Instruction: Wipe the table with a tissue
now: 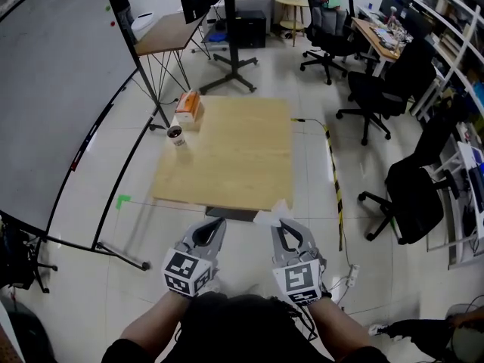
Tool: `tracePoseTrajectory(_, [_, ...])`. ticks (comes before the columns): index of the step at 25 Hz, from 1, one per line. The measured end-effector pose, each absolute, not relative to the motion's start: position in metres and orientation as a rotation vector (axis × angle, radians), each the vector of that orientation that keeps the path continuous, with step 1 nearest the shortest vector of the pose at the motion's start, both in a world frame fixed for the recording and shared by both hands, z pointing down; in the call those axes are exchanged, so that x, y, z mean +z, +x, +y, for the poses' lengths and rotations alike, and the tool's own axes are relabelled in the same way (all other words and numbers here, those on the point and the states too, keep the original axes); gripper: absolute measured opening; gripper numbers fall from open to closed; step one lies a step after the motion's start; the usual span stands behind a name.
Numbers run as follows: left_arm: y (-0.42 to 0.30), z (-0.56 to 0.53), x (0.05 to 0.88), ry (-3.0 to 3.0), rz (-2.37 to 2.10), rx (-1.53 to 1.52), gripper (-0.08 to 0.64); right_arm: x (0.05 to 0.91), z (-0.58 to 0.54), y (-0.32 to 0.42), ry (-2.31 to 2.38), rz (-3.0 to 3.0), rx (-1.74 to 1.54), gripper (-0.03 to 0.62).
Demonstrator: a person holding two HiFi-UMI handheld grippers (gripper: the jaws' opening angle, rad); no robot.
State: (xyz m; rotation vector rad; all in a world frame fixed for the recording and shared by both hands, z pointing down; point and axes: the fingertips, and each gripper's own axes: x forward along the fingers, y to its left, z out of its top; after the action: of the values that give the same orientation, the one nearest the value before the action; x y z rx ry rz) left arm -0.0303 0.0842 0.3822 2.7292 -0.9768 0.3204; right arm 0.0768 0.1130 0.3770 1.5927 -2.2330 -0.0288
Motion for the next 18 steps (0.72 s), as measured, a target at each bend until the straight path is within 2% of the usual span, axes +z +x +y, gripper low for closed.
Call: tracePoseTrajectory(18, [-0.084, 0.094, 0.347, 2.851, -0.791, 0.236, 0.015, 0.346, 0.114, 0.001, 1.73, -2.263, 0.052, 0.003])
